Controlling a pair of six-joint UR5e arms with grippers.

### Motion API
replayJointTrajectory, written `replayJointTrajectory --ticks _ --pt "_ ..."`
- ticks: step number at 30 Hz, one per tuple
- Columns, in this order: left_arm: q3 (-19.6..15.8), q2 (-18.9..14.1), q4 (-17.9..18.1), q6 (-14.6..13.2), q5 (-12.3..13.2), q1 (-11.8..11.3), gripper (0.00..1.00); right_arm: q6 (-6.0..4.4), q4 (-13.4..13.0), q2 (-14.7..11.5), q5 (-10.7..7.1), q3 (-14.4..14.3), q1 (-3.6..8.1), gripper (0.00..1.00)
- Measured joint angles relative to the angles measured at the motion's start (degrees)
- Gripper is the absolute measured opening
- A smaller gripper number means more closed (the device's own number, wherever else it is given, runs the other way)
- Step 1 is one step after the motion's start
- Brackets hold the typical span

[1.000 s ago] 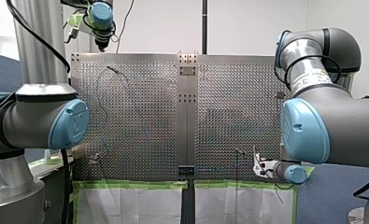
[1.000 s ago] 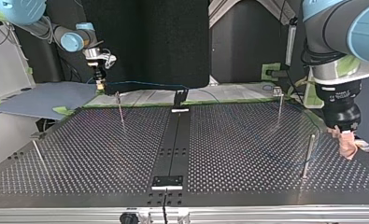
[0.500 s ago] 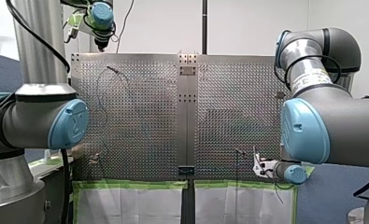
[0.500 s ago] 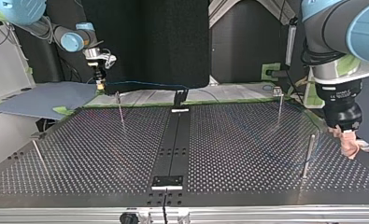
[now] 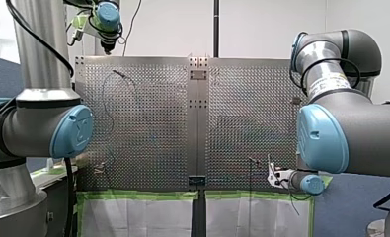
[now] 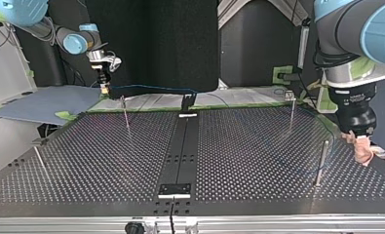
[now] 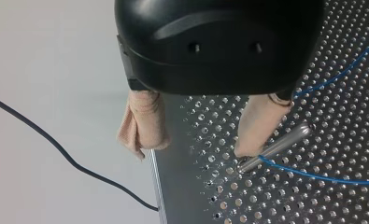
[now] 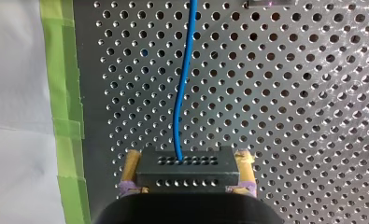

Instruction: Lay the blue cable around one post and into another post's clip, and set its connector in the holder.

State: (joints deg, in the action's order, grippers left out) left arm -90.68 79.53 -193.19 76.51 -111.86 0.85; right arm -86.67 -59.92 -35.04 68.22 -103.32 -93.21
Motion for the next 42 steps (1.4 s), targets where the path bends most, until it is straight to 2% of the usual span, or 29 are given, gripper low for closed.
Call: replayJointTrajectory --ticks 6,12,18,23,26,42 --pt "0.0 0.0 0.0 0.3 -0.1 0.1 1.00 0.00 0.0 0.0 0.00 0.0 0.00 0.00" --pt "-0.7 -0.2 0.3 2.0 -0.1 0.3 1.00 0.07 0.1 0.0 -0.01 0.0 0.01 0.00" --pt "-3.5 -0.7 2.8 4.4 2.2 1.1 1.00 0.08 0.3 0.0 -0.01 0.0 0.00 0.00" --pt "-6.1 0.0 5.3 6.8 4.8 3.3 1.00 0.06 0.2 0.0 -0.01 0.0 0.00 0.00" --pt "-7.6 1.3 6.9 8.3 5.4 4.7 1.00 0.05 0.2 0.0 -0.01 0.1 0.02 0.00" --pt "-15.7 9.3 15.0 16.4 -1.7 12.8 1.00 0.73 0.3 0.0 0.40 0.1 0.04 0.00"
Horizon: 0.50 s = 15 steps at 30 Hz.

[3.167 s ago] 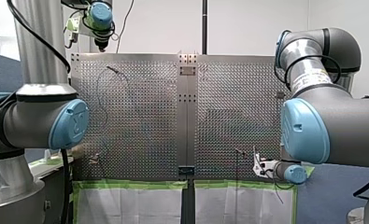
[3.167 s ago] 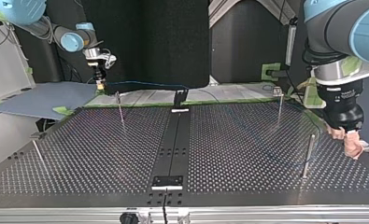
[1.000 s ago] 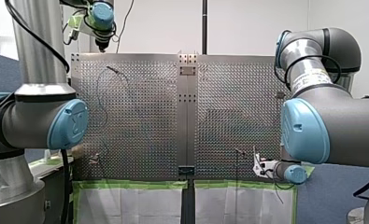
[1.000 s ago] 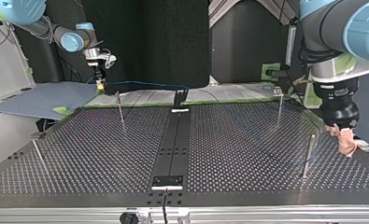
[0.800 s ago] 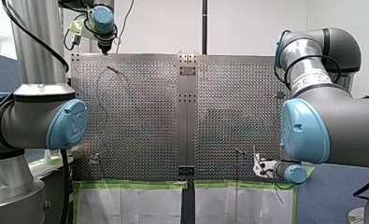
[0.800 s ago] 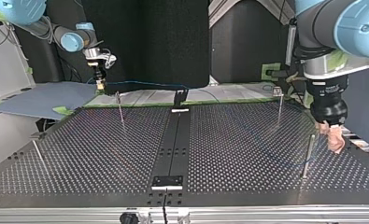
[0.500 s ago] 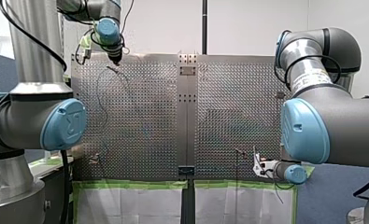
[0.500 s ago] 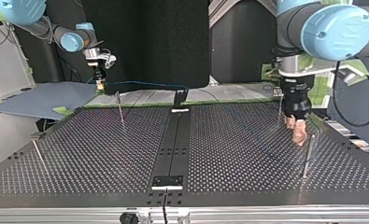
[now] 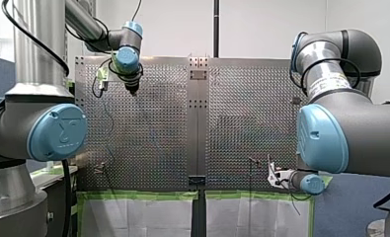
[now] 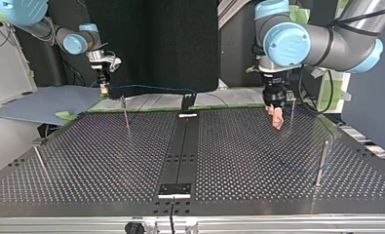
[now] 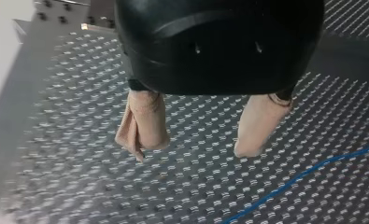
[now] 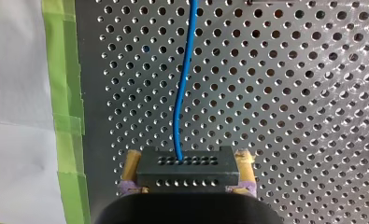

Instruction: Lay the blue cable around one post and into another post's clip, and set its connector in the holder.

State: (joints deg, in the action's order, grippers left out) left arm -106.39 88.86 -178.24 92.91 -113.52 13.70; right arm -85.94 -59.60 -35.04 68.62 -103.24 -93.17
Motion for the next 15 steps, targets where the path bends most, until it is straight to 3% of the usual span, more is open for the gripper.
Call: replayJointTrajectory --ticks 10,15 --pt "-4.2 5.2 5.2 5.2 -5.0 5.2 1.00 0.19 -0.1 0.0 0.03 0.0 -0.03 0.00" --pt "-4.4 7.8 7.8 7.4 -5.8 7.8 1.00 0.15 -0.1 0.0 0.05 0.0 -0.03 0.00"
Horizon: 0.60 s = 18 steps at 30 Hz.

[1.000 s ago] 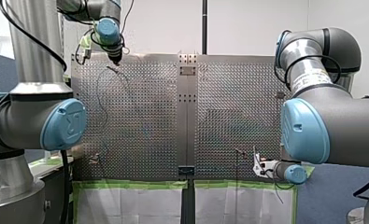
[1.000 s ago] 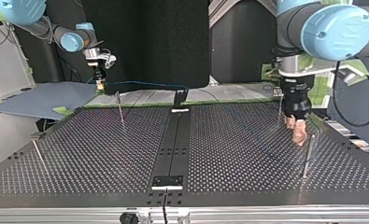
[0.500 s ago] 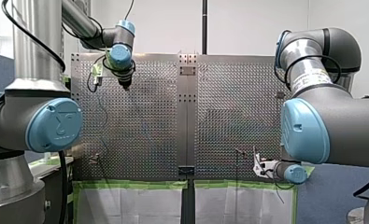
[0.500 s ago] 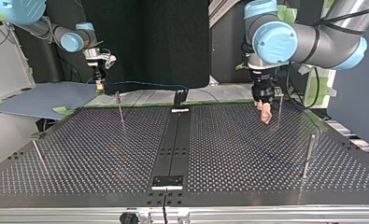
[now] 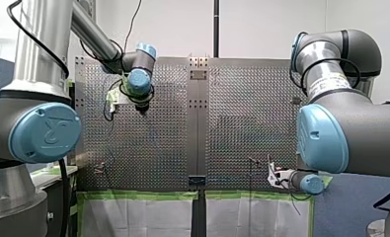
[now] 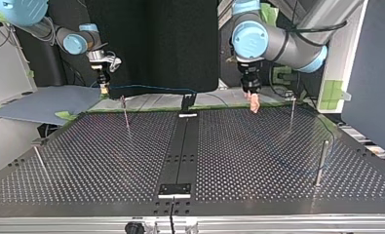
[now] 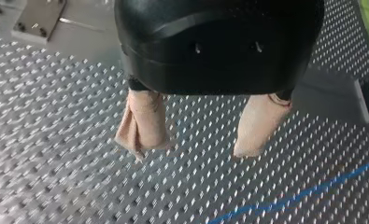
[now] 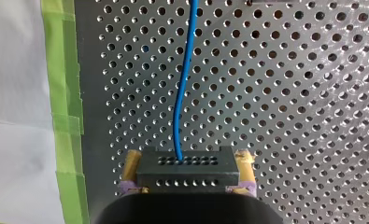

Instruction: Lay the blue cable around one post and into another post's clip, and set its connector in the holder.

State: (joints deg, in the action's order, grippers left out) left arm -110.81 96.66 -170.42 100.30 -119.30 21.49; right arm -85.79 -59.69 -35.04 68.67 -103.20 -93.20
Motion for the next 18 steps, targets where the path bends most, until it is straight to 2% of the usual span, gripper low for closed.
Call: replayJointTrajectory --ticks 6,18 --pt "1.9 2.9 2.9 1.9 0.9 2.9 1.00 -0.12 0.0 0.0 0.01 0.0 0.00 0.00" --pt "8.0 9.1 9.1 6.1 2.4 9.1 1.00 0.04 0.1 0.0 0.02 0.0 0.29 0.00"
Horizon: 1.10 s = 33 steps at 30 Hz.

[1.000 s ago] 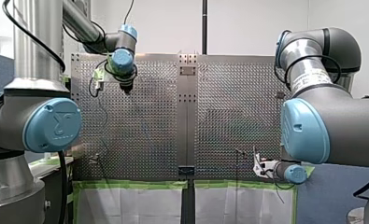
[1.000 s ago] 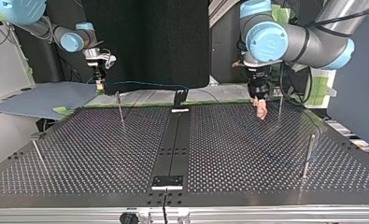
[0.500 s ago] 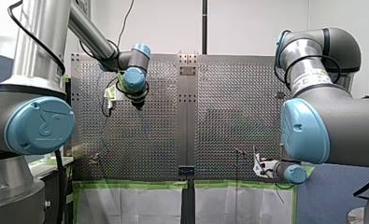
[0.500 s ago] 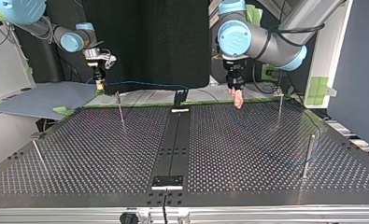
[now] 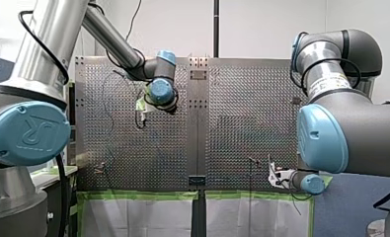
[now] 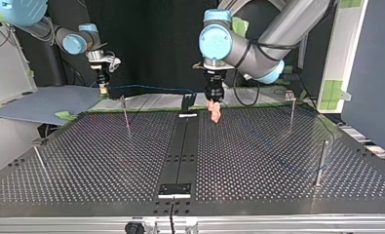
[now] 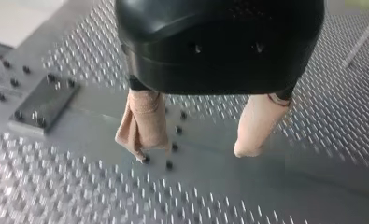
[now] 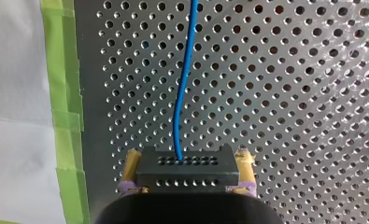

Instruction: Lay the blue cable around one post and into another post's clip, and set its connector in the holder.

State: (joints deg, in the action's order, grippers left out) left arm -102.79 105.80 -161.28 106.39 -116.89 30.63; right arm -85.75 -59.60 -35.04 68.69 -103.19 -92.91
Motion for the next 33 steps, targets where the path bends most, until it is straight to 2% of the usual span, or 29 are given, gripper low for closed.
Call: replayJointTrajectory --ticks 11,23,27,33 --pt "5.9 5.9 5.9 4.0 3.2 5.9 1.00 0.12 -0.1 0.0 -0.07 0.0 0.20 0.00" --pt "12.0 12.0 12.0 5.2 4.8 12.0 1.00 0.41 0.4 0.0 -0.12 0.6 0.30 0.00" --pt "14.0 14.2 14.2 5.6 4.4 14.2 1.00 0.60 0.5 0.0 -0.13 0.6 0.31 0.00" --pt "14.6 17.6 17.6 5.3 1.7 17.6 1.00 0.72 0.6 0.0 -0.12 0.6 0.31 0.00"
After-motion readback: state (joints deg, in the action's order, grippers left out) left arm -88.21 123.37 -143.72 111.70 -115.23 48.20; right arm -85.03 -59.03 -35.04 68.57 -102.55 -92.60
